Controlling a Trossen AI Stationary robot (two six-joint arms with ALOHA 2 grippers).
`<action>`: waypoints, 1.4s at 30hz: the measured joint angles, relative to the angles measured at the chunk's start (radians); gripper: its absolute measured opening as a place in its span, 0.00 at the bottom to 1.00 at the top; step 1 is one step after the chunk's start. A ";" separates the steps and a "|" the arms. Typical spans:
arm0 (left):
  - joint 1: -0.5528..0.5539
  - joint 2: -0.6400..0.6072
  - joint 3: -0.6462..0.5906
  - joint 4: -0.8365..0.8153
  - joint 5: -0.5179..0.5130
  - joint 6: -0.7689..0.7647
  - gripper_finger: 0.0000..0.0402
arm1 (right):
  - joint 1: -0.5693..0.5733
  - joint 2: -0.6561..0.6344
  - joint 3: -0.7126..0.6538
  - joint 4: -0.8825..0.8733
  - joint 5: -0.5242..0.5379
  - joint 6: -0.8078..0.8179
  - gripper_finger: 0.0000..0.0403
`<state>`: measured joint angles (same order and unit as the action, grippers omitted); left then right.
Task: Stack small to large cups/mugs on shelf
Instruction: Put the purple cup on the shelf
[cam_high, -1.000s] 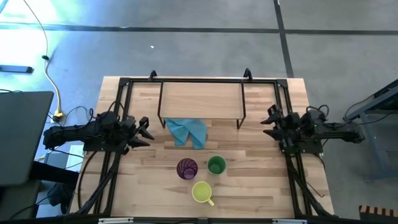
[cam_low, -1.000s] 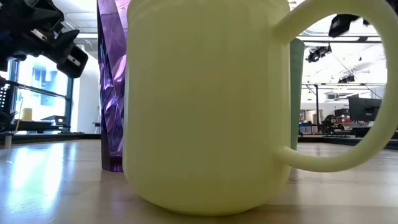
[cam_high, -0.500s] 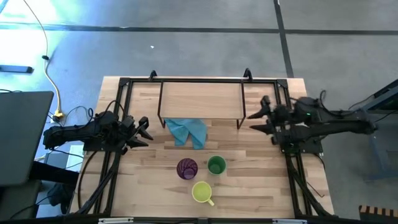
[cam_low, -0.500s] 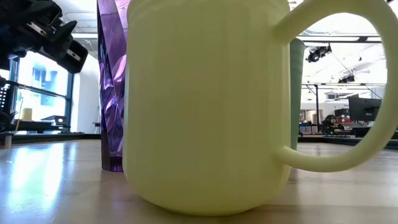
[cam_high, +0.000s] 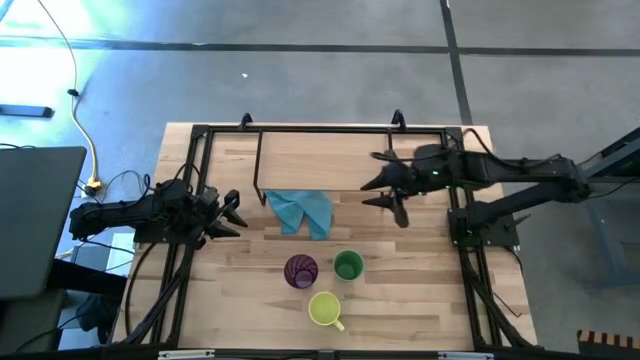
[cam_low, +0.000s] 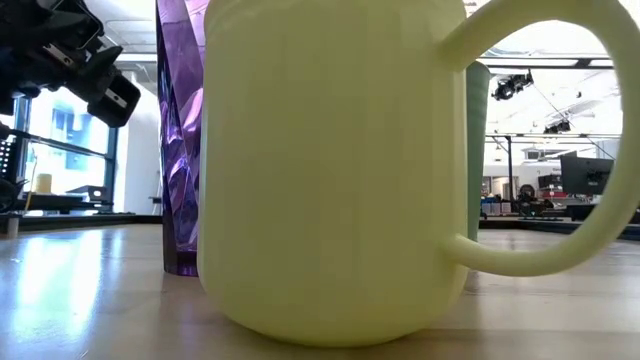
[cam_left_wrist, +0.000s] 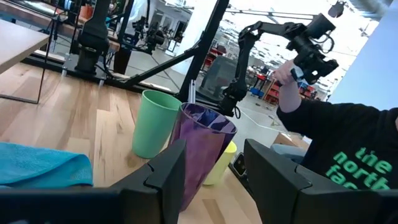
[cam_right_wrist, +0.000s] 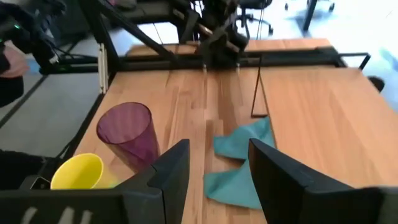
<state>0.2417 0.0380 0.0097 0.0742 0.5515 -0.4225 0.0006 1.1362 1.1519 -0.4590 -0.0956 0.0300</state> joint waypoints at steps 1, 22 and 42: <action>0.000 0.000 0.000 0.000 0.000 0.000 0.37 | 0.000 0.024 0.027 -0.025 0.000 0.004 0.39; 0.000 0.000 0.000 0.085 0.132 -0.065 0.37 | 0.039 0.286 0.283 -0.233 -0.026 -0.115 0.39; 0.000 0.012 0.000 0.001 0.005 0.160 0.37 | 0.114 0.462 0.285 -0.108 -0.210 0.123 0.39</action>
<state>0.2417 0.0497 0.0101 0.0750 0.5560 -0.2625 0.1143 1.5981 1.4364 -0.5674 -0.3051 0.1534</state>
